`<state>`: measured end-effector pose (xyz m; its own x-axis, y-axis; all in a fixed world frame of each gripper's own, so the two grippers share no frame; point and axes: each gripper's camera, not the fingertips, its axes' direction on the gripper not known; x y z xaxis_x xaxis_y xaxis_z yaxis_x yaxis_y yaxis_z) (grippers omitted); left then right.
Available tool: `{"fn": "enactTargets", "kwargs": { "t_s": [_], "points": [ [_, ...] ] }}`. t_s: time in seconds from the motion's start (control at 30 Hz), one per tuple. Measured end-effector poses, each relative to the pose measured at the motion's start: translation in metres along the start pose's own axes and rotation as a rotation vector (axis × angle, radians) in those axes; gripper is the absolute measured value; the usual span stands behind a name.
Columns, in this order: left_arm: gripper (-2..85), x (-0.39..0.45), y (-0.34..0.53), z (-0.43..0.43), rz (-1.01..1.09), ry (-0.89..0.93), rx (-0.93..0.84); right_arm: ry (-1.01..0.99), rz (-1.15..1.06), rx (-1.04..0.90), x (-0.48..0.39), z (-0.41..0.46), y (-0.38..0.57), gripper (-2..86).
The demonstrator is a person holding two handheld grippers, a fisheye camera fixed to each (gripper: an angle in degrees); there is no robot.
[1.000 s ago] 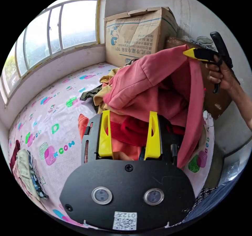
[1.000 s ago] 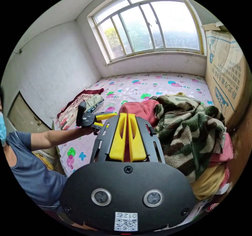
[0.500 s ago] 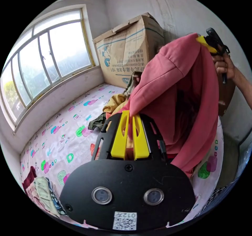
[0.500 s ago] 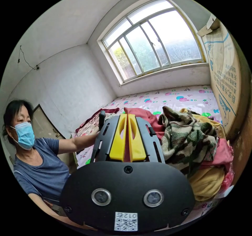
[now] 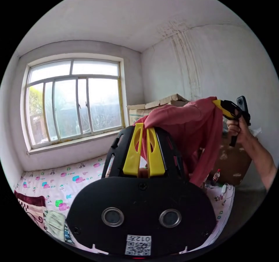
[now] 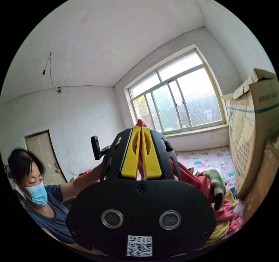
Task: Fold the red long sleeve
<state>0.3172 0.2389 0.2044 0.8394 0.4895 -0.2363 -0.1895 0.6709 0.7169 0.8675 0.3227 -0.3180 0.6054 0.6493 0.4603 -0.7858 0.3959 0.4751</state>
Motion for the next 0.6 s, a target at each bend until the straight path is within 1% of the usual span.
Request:
{"fn": "enactTargets", "kwargs": {
  "t_s": [0.13,0.27,0.4,0.47,0.6],
  "points": [
    [-0.3,-0.009,-0.056,-0.089,0.056,-0.103,0.120,-0.043,-0.112,0.041,-0.082,-0.018,-0.045,0.0],
    [-0.3,-0.021,-0.091,-0.173,0.108,-0.175,0.137,-0.087,-0.158,0.039,-0.144,-0.012,-0.062,0.0],
    [-0.3,-0.034,-0.095,-0.229,0.135,-0.238,0.090,-0.166,-0.133,0.006,-0.172,0.015,-0.048,0.0],
    [-0.3,-0.045,-0.088,-0.255,0.138,-0.272,0.033,-0.207,-0.088,-0.040,-0.177,0.047,-0.025,0.0],
    [-0.3,-0.069,-0.064,-0.285,0.089,-0.275,-0.060,-0.273,-0.011,-0.131,-0.180,0.111,0.027,0.0]
  ]
}}
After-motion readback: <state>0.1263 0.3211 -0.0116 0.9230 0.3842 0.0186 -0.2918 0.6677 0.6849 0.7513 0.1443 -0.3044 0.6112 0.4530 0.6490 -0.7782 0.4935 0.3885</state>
